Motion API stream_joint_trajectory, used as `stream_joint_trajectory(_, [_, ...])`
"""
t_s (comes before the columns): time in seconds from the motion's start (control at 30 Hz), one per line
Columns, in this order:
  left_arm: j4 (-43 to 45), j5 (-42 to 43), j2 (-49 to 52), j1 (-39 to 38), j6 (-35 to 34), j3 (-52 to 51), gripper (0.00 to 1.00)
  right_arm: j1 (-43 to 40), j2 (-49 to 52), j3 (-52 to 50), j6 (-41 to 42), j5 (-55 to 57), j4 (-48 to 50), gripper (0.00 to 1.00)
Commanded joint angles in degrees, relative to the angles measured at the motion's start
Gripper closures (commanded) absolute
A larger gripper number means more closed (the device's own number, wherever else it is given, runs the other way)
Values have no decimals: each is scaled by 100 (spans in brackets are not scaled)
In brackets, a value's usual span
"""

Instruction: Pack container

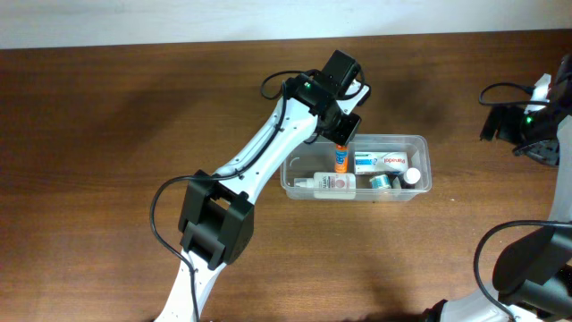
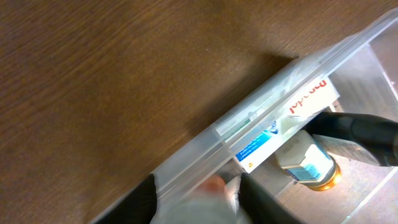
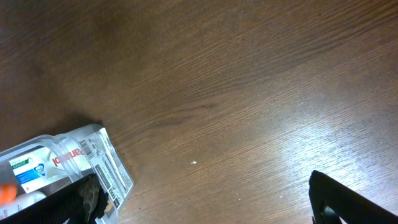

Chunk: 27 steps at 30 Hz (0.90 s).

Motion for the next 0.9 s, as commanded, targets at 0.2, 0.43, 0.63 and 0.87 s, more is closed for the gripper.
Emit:
stream_joint_trajectory(0.2, [-162,-44,7,125,37,81,63,-35,-2,-26,70,-15,-4,2])
stream_joint_trajectory(0.43, [-463,435,-4,389,39,120,65,-35,-2,-26,70,-15,-4,2])
stream_joint_trajectory(0.63, [-868,435,-22,739,44,424,57,-35,-2,-26,70,-15,-4,2])
stream_joint_trajectory(0.87, [-1517,433,-131,1130,304,1342,18,-35,-2,-26,70,-15,-4,2])
